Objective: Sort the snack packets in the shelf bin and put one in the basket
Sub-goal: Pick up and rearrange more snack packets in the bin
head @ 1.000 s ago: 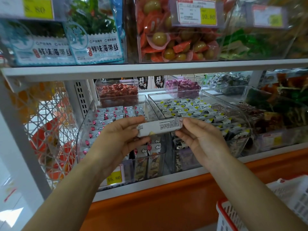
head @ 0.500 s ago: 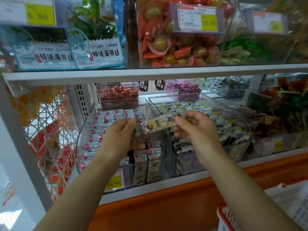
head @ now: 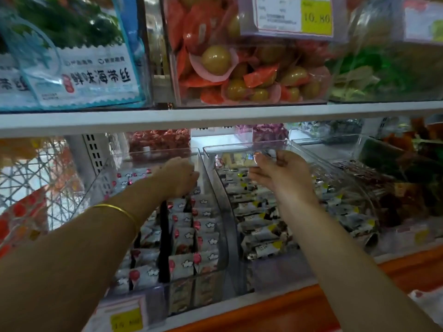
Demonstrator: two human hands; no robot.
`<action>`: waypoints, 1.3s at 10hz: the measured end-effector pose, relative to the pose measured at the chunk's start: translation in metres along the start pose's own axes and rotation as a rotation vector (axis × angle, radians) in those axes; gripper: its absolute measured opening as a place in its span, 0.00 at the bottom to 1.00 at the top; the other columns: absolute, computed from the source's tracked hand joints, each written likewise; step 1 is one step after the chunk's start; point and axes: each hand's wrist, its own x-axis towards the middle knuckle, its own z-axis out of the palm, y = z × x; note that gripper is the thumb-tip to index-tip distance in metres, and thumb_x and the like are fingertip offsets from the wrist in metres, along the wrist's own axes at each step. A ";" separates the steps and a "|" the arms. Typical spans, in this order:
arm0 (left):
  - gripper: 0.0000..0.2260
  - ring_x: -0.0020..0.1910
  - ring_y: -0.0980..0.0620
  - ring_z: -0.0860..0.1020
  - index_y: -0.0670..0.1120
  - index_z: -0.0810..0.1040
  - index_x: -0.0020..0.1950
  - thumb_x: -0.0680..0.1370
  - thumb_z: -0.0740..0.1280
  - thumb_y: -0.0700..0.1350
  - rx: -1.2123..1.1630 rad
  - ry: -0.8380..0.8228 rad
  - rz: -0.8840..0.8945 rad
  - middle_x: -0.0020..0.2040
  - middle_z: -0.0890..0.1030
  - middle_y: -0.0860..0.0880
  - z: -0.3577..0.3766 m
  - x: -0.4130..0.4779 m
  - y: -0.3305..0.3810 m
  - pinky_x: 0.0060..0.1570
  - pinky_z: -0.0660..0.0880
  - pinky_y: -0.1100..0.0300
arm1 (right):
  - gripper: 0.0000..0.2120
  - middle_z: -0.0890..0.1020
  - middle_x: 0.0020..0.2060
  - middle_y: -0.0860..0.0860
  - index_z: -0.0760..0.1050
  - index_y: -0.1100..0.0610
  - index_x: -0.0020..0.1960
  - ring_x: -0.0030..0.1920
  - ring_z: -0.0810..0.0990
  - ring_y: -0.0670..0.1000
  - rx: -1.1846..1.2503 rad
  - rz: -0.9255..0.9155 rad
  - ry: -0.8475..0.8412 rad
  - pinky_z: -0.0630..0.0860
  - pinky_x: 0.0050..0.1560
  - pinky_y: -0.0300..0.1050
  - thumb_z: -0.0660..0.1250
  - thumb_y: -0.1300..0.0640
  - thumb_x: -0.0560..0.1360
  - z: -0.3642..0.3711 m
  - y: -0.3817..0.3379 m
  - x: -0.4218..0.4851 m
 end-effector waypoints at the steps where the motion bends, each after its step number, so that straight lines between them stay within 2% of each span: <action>1: 0.15 0.62 0.43 0.69 0.38 0.72 0.61 0.82 0.52 0.45 -0.019 -0.049 -0.057 0.62 0.73 0.40 0.013 0.015 -0.007 0.61 0.64 0.55 | 0.12 0.78 0.38 0.52 0.70 0.53 0.38 0.38 0.80 0.52 -0.024 -0.012 -0.049 0.82 0.40 0.41 0.65 0.66 0.76 0.006 0.000 0.011; 2: 0.17 0.66 0.41 0.68 0.38 0.70 0.65 0.81 0.54 0.46 0.081 -0.074 -0.039 0.65 0.71 0.39 0.017 0.018 -0.010 0.65 0.63 0.49 | 0.09 0.78 0.41 0.55 0.70 0.54 0.42 0.38 0.79 0.53 -0.064 -0.023 -0.103 0.82 0.40 0.39 0.65 0.65 0.77 0.016 0.002 0.019; 3: 0.15 0.62 0.44 0.70 0.41 0.74 0.57 0.82 0.52 0.47 0.073 -0.114 -0.024 0.58 0.74 0.44 0.014 0.015 -0.013 0.64 0.62 0.42 | 0.03 0.77 0.40 0.56 0.71 0.64 0.47 0.37 0.78 0.54 -0.140 -0.079 -0.109 0.82 0.40 0.41 0.65 0.65 0.76 0.031 0.006 0.025; 4: 0.15 0.57 0.46 0.73 0.40 0.76 0.54 0.82 0.53 0.46 -0.012 -0.094 -0.012 0.55 0.77 0.43 0.016 0.010 -0.013 0.61 0.65 0.50 | 0.04 0.75 0.38 0.52 0.71 0.63 0.44 0.39 0.78 0.57 -0.254 -0.173 -0.122 0.81 0.45 0.53 0.65 0.66 0.75 0.048 0.010 0.031; 5: 0.16 0.56 0.45 0.74 0.40 0.74 0.60 0.82 0.53 0.47 -0.018 -0.091 0.011 0.58 0.76 0.41 0.013 0.002 -0.010 0.57 0.68 0.53 | 0.04 0.76 0.41 0.62 0.73 0.69 0.46 0.45 0.79 0.64 -0.452 -0.316 -0.143 0.77 0.49 0.63 0.65 0.66 0.75 0.067 0.013 0.039; 6: 0.17 0.55 0.48 0.72 0.41 0.75 0.51 0.83 0.50 0.48 0.029 -0.135 0.068 0.52 0.76 0.45 0.009 -0.004 -0.010 0.63 0.62 0.47 | 0.06 0.78 0.49 0.65 0.74 0.67 0.51 0.50 0.78 0.63 -0.640 -0.426 -0.155 0.74 0.52 0.52 0.65 0.65 0.75 0.082 0.018 0.051; 7: 0.18 0.56 0.47 0.72 0.42 0.73 0.47 0.83 0.48 0.49 0.112 -0.170 0.142 0.49 0.75 0.47 0.007 -0.008 -0.013 0.64 0.59 0.42 | 0.12 0.78 0.53 0.63 0.73 0.66 0.57 0.55 0.76 0.60 -0.816 -0.472 -0.219 0.69 0.52 0.45 0.65 0.63 0.75 0.092 0.023 0.064; 8: 0.19 0.62 0.45 0.71 0.42 0.74 0.59 0.83 0.48 0.49 0.141 -0.201 0.176 0.60 0.75 0.44 0.007 -0.012 -0.013 0.65 0.56 0.46 | 0.13 0.77 0.54 0.61 0.71 0.63 0.60 0.56 0.75 0.59 -1.016 -0.470 -0.328 0.70 0.52 0.47 0.64 0.62 0.76 0.099 0.027 0.072; 9: 0.19 0.59 0.47 0.73 0.39 0.72 0.63 0.83 0.48 0.49 0.047 -0.203 0.212 0.64 0.74 0.41 0.007 -0.015 -0.013 0.58 0.58 0.58 | 0.13 0.77 0.53 0.57 0.71 0.59 0.59 0.55 0.75 0.58 -1.227 -0.528 -0.420 0.71 0.50 0.46 0.64 0.62 0.75 0.109 0.028 0.075; 10: 0.19 0.55 0.51 0.72 0.39 0.70 0.66 0.83 0.50 0.48 -0.072 -0.189 0.210 0.64 0.75 0.42 0.005 -0.019 -0.016 0.56 0.61 0.60 | 0.15 0.77 0.55 0.57 0.71 0.59 0.58 0.58 0.74 0.59 -1.445 -0.579 -0.494 0.71 0.55 0.48 0.68 0.63 0.73 0.120 0.034 0.078; 11: 0.18 0.61 0.46 0.73 0.42 0.72 0.66 0.82 0.52 0.49 -0.144 -0.142 0.178 0.61 0.76 0.45 -0.002 -0.026 -0.023 0.54 0.64 0.61 | 0.11 0.73 0.65 0.60 0.77 0.57 0.56 0.65 0.69 0.61 -1.637 -0.523 -0.604 0.67 0.62 0.50 0.66 0.59 0.74 0.125 0.036 0.083; 12: 0.18 0.60 0.43 0.73 0.39 0.73 0.63 0.82 0.53 0.49 -0.159 -0.157 0.131 0.61 0.76 0.39 -0.012 -0.032 -0.031 0.58 0.67 0.56 | 0.16 0.62 0.71 0.62 0.76 0.56 0.62 0.68 0.64 0.65 -1.750 -0.454 -0.659 0.65 0.66 0.52 0.62 0.61 0.76 0.125 0.034 0.083; 13: 0.19 0.58 0.42 0.73 0.37 0.73 0.61 0.82 0.51 0.49 -0.070 -0.142 0.145 0.59 0.76 0.38 -0.015 -0.039 -0.034 0.60 0.68 0.51 | 0.18 0.64 0.71 0.62 0.75 0.57 0.63 0.68 0.66 0.64 -1.740 -0.485 -0.639 0.66 0.66 0.52 0.60 0.66 0.75 0.123 0.031 0.080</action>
